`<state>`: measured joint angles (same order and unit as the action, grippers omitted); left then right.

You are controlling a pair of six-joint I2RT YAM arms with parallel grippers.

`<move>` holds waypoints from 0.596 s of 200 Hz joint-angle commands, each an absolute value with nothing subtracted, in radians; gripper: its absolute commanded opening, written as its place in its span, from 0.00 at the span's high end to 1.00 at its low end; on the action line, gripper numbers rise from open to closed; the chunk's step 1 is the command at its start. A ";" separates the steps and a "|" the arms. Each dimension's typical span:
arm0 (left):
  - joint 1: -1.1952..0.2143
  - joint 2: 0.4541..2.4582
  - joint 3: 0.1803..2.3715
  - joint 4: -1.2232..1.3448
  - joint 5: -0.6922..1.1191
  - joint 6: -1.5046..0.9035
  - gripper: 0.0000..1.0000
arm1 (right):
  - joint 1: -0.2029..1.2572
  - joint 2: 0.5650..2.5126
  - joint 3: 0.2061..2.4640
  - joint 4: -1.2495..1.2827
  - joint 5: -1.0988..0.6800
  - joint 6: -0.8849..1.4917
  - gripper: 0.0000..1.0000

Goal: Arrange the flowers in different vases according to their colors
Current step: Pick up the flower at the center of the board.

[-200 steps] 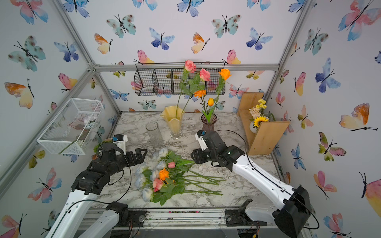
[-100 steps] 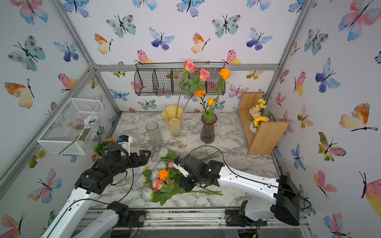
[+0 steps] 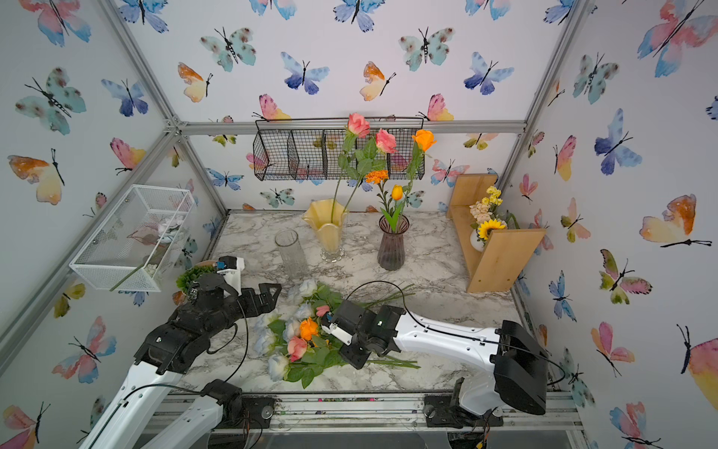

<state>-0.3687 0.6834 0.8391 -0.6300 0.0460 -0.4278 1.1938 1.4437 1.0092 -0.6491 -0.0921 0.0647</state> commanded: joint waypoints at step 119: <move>-0.370 0.629 0.822 -0.609 0.075 -0.412 0.01 | 1.206 1.534 0.933 -0.438 0.034 -0.269 0.62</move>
<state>-0.3687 0.6346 0.8318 -0.6258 0.0498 -0.4263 1.1995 1.5047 0.9424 -0.4908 -0.0002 -0.2321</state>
